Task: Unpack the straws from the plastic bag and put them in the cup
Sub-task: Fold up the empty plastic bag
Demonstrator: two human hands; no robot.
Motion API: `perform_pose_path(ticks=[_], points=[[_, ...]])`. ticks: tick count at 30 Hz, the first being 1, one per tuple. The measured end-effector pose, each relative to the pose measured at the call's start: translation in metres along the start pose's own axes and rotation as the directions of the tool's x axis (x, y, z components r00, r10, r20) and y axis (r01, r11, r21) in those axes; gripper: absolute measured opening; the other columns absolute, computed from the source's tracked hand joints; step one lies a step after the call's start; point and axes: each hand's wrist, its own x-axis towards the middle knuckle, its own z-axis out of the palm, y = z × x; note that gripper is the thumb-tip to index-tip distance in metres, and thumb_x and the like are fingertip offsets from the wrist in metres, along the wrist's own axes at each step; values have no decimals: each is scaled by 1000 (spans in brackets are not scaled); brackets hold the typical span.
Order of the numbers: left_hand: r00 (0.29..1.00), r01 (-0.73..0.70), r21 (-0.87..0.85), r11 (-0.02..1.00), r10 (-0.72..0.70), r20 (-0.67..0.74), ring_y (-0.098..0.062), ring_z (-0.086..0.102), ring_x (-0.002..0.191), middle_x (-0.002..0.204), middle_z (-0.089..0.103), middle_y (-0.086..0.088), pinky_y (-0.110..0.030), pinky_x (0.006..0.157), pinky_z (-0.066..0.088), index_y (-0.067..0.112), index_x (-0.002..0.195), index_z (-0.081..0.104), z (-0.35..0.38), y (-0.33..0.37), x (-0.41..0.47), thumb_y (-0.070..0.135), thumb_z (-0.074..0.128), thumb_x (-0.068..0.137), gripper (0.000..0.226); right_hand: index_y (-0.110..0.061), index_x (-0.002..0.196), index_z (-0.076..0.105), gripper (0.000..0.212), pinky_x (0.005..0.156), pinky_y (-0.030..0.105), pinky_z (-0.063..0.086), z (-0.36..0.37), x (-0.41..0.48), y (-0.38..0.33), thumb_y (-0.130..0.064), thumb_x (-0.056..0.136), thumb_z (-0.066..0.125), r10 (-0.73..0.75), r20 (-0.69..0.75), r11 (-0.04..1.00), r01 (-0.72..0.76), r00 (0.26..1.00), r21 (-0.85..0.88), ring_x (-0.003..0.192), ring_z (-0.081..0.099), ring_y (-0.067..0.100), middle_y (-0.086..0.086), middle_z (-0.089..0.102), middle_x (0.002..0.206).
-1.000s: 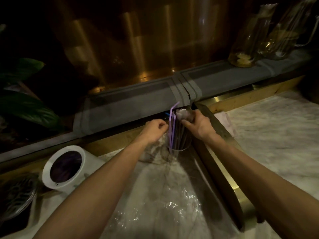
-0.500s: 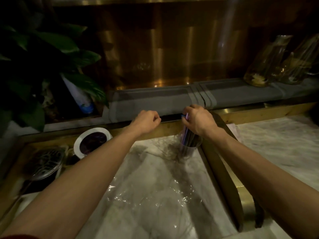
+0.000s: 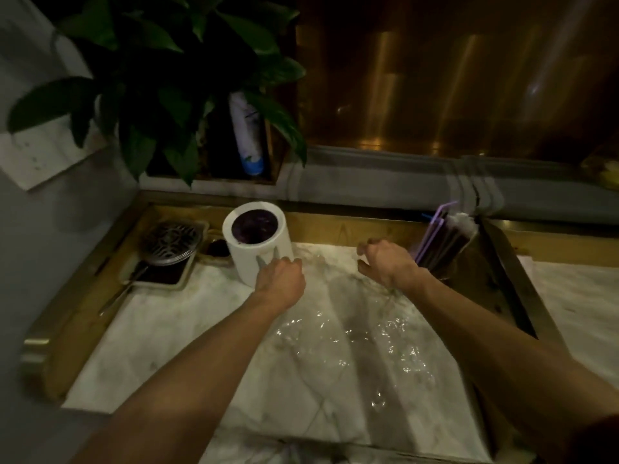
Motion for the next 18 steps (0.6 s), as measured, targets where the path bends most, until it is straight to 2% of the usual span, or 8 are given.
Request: perform_pose_path(ticks=[3,6,9,11,13,15,16,18], points=[[993,115,-123,986,-114,9,-31,52,115,128,55,-12,-41,87,45,14,125,50,20,-16,-16,29,45,94,35,-18,121,52,35,75,34,45,19,8,-7,-37,93,46,-30,43,998,32,999,-51,96,58,26,9,59,118],[968,250,-193,949,-248,36,-30,48,117,129,51,-12,-41,89,43,15,136,38,39,-29,-32,39,45,94,49,-18,125,49,39,82,38,48,37,14,-12,-40,92,46,-51,102,997,57,993,-55,100,56,26,10,58,118],[920,390,-238,890,-389,52,-32,41,121,128,46,-15,-43,91,42,13,132,39,54,-37,-43,46,46,92,52,-19,131,44,45,86,40,46,52,15,-12,-42,93,45,-52,161,997,60,986,-48,105,54,28,11,54,122],[876,476,-328,816,-475,90,-34,38,122,130,42,-17,-44,92,42,12,133,37,62,-41,-48,48,49,90,57,-19,137,37,50,88,40,43,61,13,-11,-43,94,43,-24,203,1000,26,979,-7,112,50,30,13,50,128],[814,562,-449,694,-561,152,-36,37,122,132,40,-19,-45,94,40,12,136,33,72,-46,-51,49,52,88,64,-19,141,32,53,89,40,42,69,14,-11,-44,95,40,22,261,997,-40,965,61,117,48,32,15,47,132],[760,606,-570,555,-616,209,-39,40,122,133,42,-22,-44,96,39,11,138,31,81,-50,-52,48,57,86,68,-15,140,32,51,87,37,43,76,13,-11,-39,96,41,69,291,979,-121,954,167,113,52,33,17,49,130],[739,605,-651,458,-629,243,-40,44,121,132,44,-23,-42,96,40,10,137,32,87,-52,-51,44,60,86,68,-13,139,33,49,84,35,44,79,13,-11,-34,97,44,84,290,966,-149,953,213,109,55,32,18,52,127],[712,532,-825,189,-627,316,-37,53,115,129,50,-23,-37,94,45,9,134,38,97,-54,-50,31,66,86,60,-8,134,38,43,76,31,43,84,12,-11,-26,96,49,106,264,943,-181,959,279,101,60,32,19,59,120]])
